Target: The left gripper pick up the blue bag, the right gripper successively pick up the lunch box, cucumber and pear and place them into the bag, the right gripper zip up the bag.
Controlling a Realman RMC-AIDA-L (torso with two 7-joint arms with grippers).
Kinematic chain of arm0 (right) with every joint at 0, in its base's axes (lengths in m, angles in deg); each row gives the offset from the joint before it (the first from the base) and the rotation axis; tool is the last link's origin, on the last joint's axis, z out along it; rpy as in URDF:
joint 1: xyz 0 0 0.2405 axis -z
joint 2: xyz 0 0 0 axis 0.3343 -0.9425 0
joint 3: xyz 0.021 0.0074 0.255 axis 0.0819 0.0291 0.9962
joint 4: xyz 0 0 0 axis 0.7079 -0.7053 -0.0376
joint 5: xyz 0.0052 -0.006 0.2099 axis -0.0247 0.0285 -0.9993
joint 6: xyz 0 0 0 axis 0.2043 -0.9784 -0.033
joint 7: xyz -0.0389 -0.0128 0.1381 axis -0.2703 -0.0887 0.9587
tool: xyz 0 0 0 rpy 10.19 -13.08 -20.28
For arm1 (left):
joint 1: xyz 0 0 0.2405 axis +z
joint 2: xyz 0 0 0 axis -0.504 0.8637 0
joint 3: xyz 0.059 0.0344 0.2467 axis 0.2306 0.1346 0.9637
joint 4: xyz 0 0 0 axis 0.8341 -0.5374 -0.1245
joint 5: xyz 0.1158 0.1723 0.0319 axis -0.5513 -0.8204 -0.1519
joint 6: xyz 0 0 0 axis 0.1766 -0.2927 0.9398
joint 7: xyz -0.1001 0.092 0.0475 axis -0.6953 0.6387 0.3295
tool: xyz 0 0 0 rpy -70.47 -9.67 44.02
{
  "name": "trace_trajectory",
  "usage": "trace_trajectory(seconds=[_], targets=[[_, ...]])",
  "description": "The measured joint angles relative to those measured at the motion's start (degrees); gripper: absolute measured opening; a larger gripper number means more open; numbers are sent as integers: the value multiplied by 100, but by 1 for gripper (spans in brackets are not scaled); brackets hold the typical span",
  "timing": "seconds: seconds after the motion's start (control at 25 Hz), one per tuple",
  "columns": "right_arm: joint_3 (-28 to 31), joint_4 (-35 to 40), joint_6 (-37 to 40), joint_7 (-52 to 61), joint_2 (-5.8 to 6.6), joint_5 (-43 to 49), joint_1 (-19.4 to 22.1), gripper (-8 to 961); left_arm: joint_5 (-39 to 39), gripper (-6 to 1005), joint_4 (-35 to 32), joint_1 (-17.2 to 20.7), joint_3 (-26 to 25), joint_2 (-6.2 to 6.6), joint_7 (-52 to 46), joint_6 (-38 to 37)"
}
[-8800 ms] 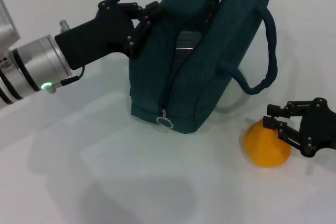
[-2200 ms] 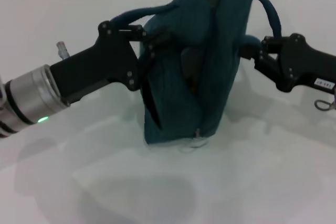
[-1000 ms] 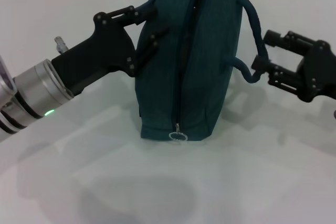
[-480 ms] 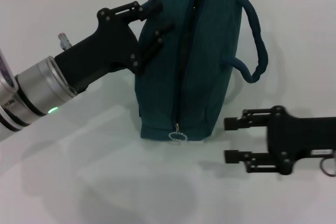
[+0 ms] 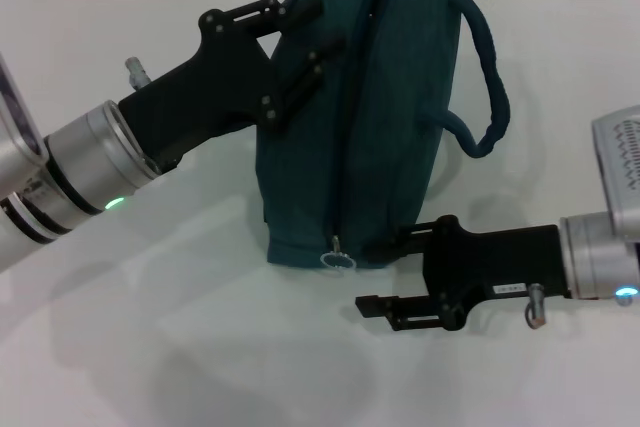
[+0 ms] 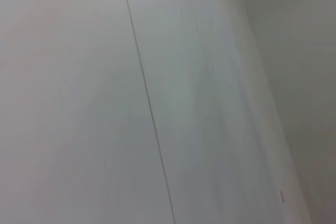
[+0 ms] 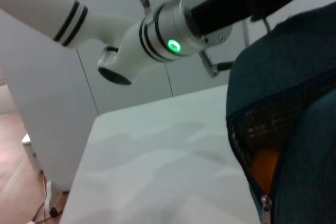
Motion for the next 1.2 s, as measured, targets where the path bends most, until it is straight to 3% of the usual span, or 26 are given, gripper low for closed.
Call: trace_trajectory(seconds=[0.48,0.8,1.2], targets=[[-893,64,-486,0,-4,-596,-231,599,10,311,29,-5,-1,-6,25,5],[-1251,123,-882,-48,-3,-1065,-248,543,10,311,30,-8,1,-9,28,5],[-1467,282,-1019,-73,-3,-1217,-270,539,6,310,30,-20,1,-9,34,4]])
